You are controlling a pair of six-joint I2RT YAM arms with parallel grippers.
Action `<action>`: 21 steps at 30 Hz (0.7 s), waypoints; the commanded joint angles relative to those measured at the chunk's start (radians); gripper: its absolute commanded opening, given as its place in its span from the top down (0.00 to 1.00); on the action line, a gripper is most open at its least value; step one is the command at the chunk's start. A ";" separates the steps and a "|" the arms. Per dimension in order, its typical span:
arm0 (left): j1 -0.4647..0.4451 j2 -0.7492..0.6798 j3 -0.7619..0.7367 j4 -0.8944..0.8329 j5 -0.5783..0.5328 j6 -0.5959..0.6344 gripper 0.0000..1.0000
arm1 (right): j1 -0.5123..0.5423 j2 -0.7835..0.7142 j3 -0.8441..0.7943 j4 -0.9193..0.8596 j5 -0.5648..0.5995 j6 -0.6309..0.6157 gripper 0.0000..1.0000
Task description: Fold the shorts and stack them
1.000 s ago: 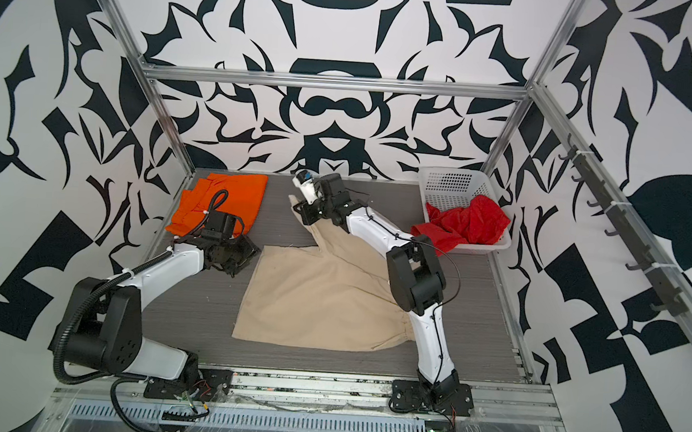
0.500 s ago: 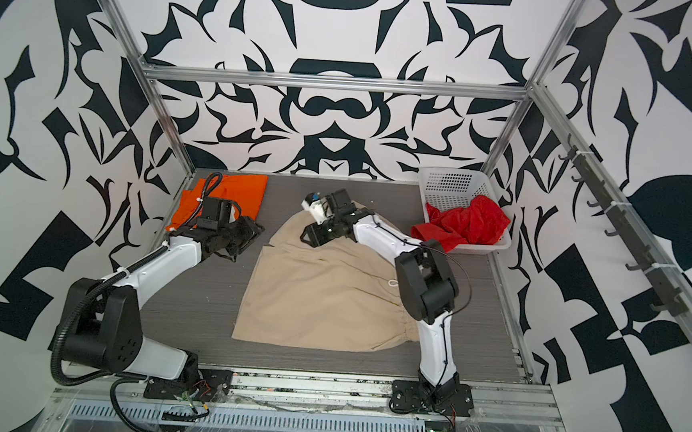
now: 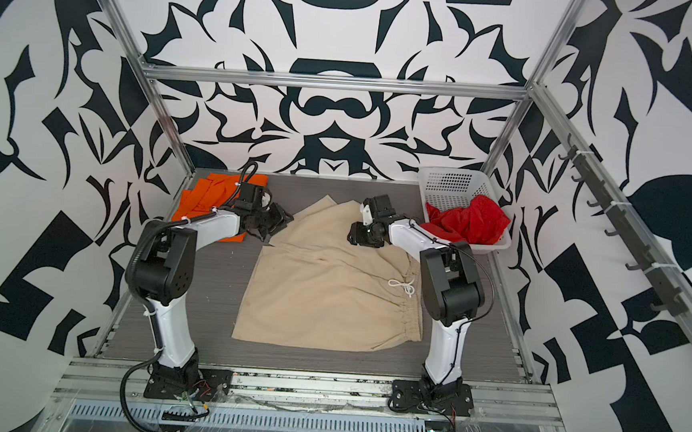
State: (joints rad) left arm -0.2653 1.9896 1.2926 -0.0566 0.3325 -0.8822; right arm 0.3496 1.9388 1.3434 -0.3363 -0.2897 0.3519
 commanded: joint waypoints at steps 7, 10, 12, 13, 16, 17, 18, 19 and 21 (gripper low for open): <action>0.001 0.080 -0.022 -0.078 -0.146 0.053 0.67 | -0.036 0.103 0.068 -0.079 0.135 0.030 0.44; 0.013 0.082 -0.036 -0.119 -0.234 0.091 0.67 | -0.041 0.171 0.142 -0.081 0.144 0.027 0.43; 0.029 0.074 -0.058 -0.120 -0.282 0.104 0.67 | -0.041 0.213 0.200 -0.091 0.142 0.026 0.43; 0.041 0.070 -0.069 -0.117 -0.294 0.110 0.67 | -0.040 0.231 0.232 -0.093 0.137 0.023 0.43; 0.074 0.037 -0.088 -0.126 -0.303 0.118 0.66 | -0.038 0.255 0.304 -0.091 0.119 0.022 0.42; 0.078 0.019 -0.095 -0.127 -0.301 0.124 0.65 | -0.037 0.253 0.325 -0.096 0.113 0.020 0.42; 0.078 -0.004 -0.099 -0.127 -0.293 0.135 0.62 | -0.035 0.243 0.344 -0.104 0.106 0.009 0.42; 0.078 -0.032 -0.100 -0.125 -0.272 0.144 0.59 | -0.031 0.225 0.353 -0.112 0.104 -0.002 0.42; 0.078 -0.088 -0.099 -0.109 -0.220 0.145 0.54 | -0.021 0.173 0.350 -0.119 0.100 -0.017 0.41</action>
State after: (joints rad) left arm -0.1947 1.9636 1.2144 -0.1001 0.1173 -0.7643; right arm 0.3176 2.1944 1.6554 -0.4099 -0.1883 0.3618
